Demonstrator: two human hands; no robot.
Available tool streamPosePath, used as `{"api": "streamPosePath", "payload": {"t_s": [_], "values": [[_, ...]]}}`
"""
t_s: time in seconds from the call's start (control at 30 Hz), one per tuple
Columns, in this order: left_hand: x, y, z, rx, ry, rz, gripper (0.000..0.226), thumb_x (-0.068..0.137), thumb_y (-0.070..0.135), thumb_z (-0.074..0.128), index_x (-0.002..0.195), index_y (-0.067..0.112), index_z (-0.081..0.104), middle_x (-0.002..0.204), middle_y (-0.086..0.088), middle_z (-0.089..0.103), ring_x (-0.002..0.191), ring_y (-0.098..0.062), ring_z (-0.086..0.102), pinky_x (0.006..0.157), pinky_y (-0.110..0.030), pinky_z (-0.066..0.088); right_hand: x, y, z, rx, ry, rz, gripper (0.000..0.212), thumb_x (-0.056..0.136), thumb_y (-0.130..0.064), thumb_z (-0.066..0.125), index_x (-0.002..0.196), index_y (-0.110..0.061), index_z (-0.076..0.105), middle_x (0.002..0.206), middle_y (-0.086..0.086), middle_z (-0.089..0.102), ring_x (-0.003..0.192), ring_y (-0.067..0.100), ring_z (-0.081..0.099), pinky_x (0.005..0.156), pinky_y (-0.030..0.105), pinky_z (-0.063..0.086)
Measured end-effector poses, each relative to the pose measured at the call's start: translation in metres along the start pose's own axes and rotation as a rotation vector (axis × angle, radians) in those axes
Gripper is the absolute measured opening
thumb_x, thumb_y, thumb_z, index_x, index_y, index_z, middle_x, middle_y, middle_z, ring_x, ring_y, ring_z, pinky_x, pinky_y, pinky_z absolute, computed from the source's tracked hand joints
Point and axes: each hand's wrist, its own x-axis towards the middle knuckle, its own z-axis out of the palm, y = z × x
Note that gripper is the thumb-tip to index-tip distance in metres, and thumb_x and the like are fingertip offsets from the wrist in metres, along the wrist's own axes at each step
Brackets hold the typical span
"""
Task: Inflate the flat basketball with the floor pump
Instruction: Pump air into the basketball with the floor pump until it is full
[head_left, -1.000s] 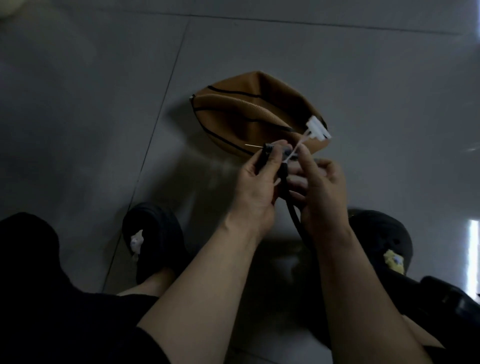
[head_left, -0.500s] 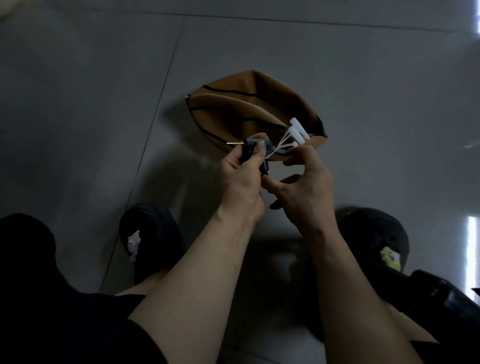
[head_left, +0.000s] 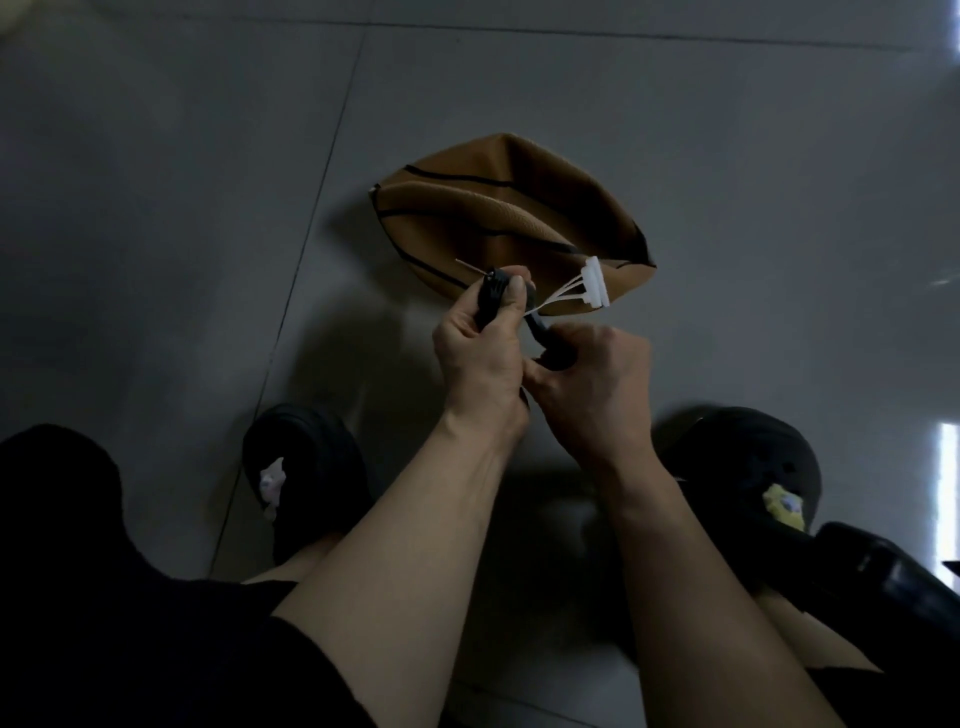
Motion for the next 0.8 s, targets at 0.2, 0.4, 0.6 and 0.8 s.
{"api": "streamPosePath", "payload": {"t_s": [0.2,0.4,0.6,0.8], "values": [[-0.002,0.002,0.003,-0.076,-0.047,-0.005,0.012,0.090,0.006,0.054,0.089,0.011,0.066,0.095,-0.004,0.067,0.100,-0.017,0.062,0.099,-0.036,0.047,-0.004,-0.002,0.007,-0.034,0.088,-0.053,0.025,0.081,-0.020,0.070,0.062,-0.013,0.057,0.055,0.002,0.056,0.048,0.014,0.053,0.051,0.029,0.049],[0.008,0.013,-0.006,0.138,-0.204,0.023,0.012,0.088,0.022,0.060,0.088,0.012,0.067,0.091,-0.003,0.068,0.097,-0.020,0.063,0.087,-0.033,0.050,0.000,0.000,0.001,-0.031,0.041,-0.061,0.024,0.079,-0.038,0.066,0.072,-0.016,0.059,0.061,-0.011,0.053,0.051,0.000,0.051,0.053,0.012,0.044],[0.036,0.049,-0.020,0.636,-0.360,0.057,0.025,0.084,0.029,0.065,0.087,0.005,0.060,0.080,0.001,0.065,0.073,-0.006,0.064,0.060,-0.019,0.051,0.004,0.004,-0.009,-0.004,-0.106,0.016,0.034,0.079,-0.040,0.070,0.103,-0.017,0.064,0.086,-0.006,0.066,0.071,0.001,0.061,0.062,0.013,0.050],[0.042,0.076,-0.028,0.885,-0.595,-0.166,0.037,0.092,0.043,0.048,0.107,0.012,0.061,0.101,-0.007,0.067,0.081,-0.018,0.070,0.062,-0.025,0.055,0.013,0.006,-0.027,-0.051,-0.139,-0.129,0.045,0.074,-0.025,0.078,0.114,-0.019,0.061,0.109,-0.001,0.064,0.090,0.005,0.060,0.070,0.011,0.046]]}}
